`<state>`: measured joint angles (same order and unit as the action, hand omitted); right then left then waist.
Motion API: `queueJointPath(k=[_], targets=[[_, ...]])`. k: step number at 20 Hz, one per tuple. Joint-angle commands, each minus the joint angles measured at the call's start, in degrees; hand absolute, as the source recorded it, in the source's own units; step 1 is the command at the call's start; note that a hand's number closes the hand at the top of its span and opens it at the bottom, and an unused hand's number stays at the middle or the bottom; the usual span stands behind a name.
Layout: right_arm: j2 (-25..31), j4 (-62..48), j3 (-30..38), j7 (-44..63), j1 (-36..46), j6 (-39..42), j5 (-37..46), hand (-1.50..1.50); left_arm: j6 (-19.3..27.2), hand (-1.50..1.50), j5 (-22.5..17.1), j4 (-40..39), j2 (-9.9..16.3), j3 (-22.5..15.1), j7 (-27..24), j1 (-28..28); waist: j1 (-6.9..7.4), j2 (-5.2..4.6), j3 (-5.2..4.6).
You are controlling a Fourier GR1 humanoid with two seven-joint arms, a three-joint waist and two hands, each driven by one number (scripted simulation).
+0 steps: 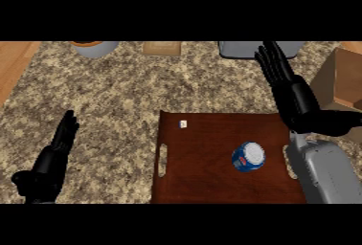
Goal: Pick the can from the tray and place it in the cardboard box
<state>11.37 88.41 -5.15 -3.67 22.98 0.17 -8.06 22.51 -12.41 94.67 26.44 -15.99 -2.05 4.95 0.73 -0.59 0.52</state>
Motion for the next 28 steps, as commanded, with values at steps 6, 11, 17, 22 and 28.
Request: queueJointPath(k=[6, 11, 17, 22, 28], targets=[[16.0, 6.1, 10.6, 2.8, 8.5, 19.1, -14.3, -1.50, -9.6, 0.00, 4.7, 0.2, 7.4, -0.2, -2.6, -13.3, -4.14, 0.73, -0.44], [27.7, -2.3, 12.3, -10.6, 0.9, 29.8, -4.6, -1.50, -15.9, 0.00, 1.7, -2.5, 6.7, -0.4, -2.2, -16.9, -1.72, 0.20, -0.43], [28.8, -1.0, 6.4, -30.9, -2.0, 28.4, 13.6, -1.50, -17.0, 0.00, 3.0, -6.0, 4.2, -1.2, -4.0, -17.4, -0.95, 0.25, -0.45], [34.4, 4.4, 2.7, -29.7, -2.1, 29.0, 21.8, -1.50, -17.3, 0.00, 4.1, -6.4, 3.0, -1.5, -4.0, -17.7, -1.06, 0.65, -0.54], [37.5, 15.8, -6.3, -18.9, -0.4, 33.0, 30.7, -1.50, -19.9, 0.00, 2.9, -9.4, 3.9, 1.1, -4.8, -20.0, -1.03, 0.75, -0.65]])
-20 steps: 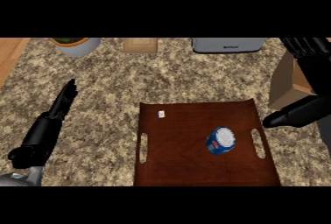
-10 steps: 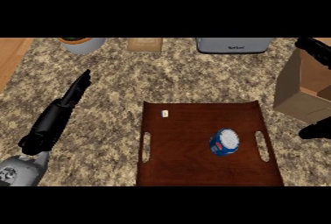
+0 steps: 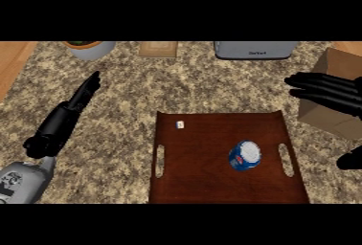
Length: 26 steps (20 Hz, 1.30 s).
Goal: Pick the can from the tray and place it in the cardboard box
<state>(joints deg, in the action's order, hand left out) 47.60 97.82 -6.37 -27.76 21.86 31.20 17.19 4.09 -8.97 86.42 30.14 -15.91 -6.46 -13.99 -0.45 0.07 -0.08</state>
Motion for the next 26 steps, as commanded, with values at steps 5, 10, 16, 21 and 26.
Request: queueJointPath(k=[5, 10, 16, 21, 26], targets=[[0.9, 14.9, -9.3, 12.6, -1.9, 3.3, 12.3, -1.50, 0.0, 0.00, 1.6, 0.4, -2.1, 0.3, 1.0, -0.5, 0.08, 0.08, 0.03], [-1.8, 26.9, -12.6, 26.9, -5.1, 10.5, 12.8, -1.50, -0.6, 0.00, 3.3, -0.2, -3.0, 0.7, 0.0, 0.7, -0.31, 0.18, 0.02], [-9.8, 22.8, -14.9, 33.6, -2.6, 15.6, 16.1, -1.50, -2.8, 0.00, 4.0, 5.0, -3.3, 3.3, 1.9, 3.2, 0.81, -0.02, 0.06], [-11.2, 26.5, -20.0, 32.2, -11.4, 12.1, 24.8, -1.50, -5.1, 0.00, 5.9, -1.1, -5.1, 5.3, -1.0, 1.6, 0.34, -0.07, 0.09], [-14.6, 25.2, -17.4, 33.3, -8.3, 13.3, 27.7, -1.50, -5.8, 0.00, 8.4, 0.1, -7.4, 5.6, 1.5, 0.1, 0.41, -0.05, 0.08]])
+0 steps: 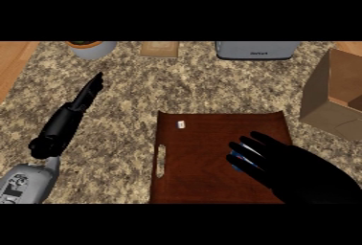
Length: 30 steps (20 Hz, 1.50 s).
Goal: Pick the can from the tray and place it in the cardboard box
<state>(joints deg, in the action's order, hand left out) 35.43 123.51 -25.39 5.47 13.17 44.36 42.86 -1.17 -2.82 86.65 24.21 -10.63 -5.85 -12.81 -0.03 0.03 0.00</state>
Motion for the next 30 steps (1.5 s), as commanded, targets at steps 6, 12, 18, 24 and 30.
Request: queueJointPath(k=[6, 12, 18, 24, 30], targets=[[-5.1, -6.6, -3.2, -3.4, 1.3, -2.7, 10.8, -1.50, -1.8, 0.00, 4.2, 1.2, -3.7, 1.4, -0.1, 2.2, 0.16, -0.03, 0.00], [-7.2, -11.9, -3.1, -4.5, 1.5, -5.9, 16.6, -1.50, -3.6, 0.00, 5.5, -5.8, -6.1, 3.2, -1.5, -2.6, -0.19, -0.13, -0.01], [-9.7, -16.7, -1.9, -9.6, 1.9, -6.9, 19.7, -1.50, -7.0, 0.00, 5.6, -2.6, -5.5, 6.9, -0.2, -1.8, 0.04, -0.06, 0.00], [-10.5, -22.1, 0.8, -14.8, 1.5, -8.4, 20.3, -1.50, -7.2, 0.00, 6.9, 0.3, -6.9, 7.9, 2.5, -1.1, 0.13, -0.05, 0.00], [-11.3, -23.7, -0.8, -14.1, -2.1, -14.3, 27.3, -1.50, -8.7, 0.00, 6.6, 6.4, -7.6, 8.5, 7.4, 0.2, 0.11, 0.04, 0.02]])
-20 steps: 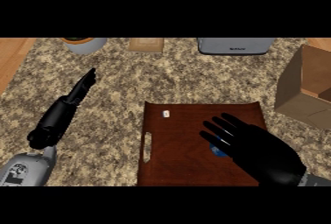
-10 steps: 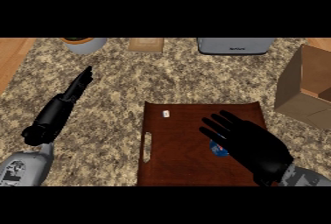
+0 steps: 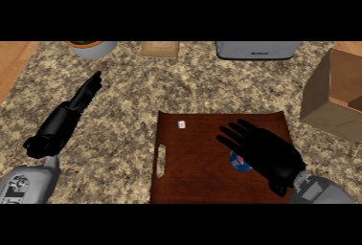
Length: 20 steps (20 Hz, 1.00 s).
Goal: Pick the can from the tray and place it in the cardboard box
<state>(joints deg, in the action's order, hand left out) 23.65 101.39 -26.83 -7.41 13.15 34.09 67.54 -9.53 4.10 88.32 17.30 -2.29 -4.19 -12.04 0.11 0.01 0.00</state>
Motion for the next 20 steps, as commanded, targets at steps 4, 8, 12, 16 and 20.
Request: queueJointPath(k=[4, 8, 12, 16, 20], targets=[[-0.5, -7.1, 2.7, -4.1, 0.3, -4.4, 4.4, -1.50, -0.5, 0.00, 1.9, 0.0, -2.1, 1.3, -0.8, 0.1, -0.02, -0.02, 0.00], [-4.0, -12.0, 2.8, -5.0, 2.5, -4.4, 4.9, -1.50, -3.1, 0.00, 0.5, 4.0, -0.6, 2.8, 3.6, -0.9, 0.24, -0.02, 0.01], [-2.6, -9.7, -0.4, -9.5, -0.2, -7.6, 6.9, 1.50, -2.2, 0.00, 2.9, -2.9, -2.3, 2.7, -2.4, -0.2, -0.16, -0.05, 0.00], [-4.4, -11.6, -0.1, -12.9, 0.7, -14.5, 7.2, 1.50, -4.6, 0.00, 1.0, 5.2, -1.3, 2.7, 2.0, 2.8, 0.22, 0.05, 0.02], [-5.4, -14.5, 1.5, -15.8, 2.1, -19.9, 8.3, 1.50, -2.1, 0.00, 2.5, 6.7, -4.1, 1.8, 6.2, 0.3, 0.15, 0.05, 0.03]])
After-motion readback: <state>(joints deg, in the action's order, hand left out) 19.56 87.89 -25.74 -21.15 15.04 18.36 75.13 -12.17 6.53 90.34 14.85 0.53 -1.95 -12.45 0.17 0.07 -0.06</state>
